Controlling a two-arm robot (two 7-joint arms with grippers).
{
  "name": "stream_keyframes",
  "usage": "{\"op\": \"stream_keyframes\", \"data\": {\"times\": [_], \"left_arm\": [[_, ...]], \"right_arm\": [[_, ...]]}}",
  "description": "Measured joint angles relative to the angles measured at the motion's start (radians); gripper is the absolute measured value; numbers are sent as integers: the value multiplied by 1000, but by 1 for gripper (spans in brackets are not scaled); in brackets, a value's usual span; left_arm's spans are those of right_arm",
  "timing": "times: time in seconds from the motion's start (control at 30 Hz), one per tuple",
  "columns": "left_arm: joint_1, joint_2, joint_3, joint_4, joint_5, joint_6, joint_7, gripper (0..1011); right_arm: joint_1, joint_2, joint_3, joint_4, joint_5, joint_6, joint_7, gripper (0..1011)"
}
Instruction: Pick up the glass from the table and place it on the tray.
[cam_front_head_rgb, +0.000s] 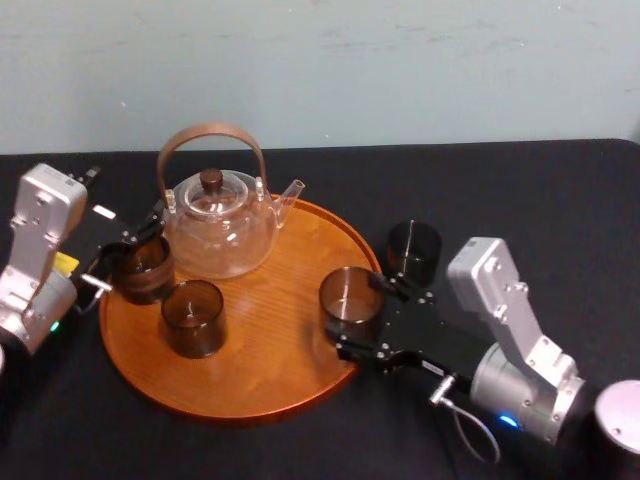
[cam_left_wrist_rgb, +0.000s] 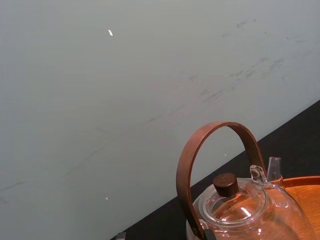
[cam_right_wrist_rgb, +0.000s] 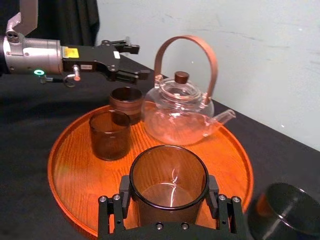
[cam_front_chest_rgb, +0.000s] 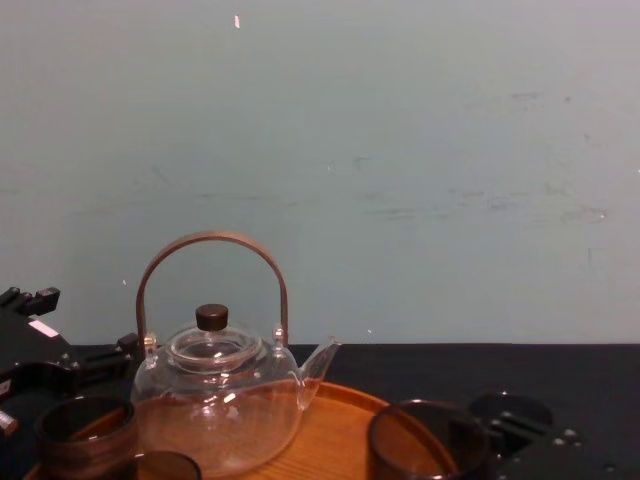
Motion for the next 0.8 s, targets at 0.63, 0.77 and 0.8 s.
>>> {"op": "stream_keyframes", "data": {"times": [0.63,0.77,0.8], "left_arm": [[0,0,0,0,0,0,0,1002],[0,0,0,0,0,0,0,1001],[0,0,0,0,0,0,0,1001]], "right_arm": [[71,-55,-68,92,-32,8,3,900],[79,-60,-76,107,-37,12,5,900],[80,-61,-77,110,-37,13,6,900]]}}
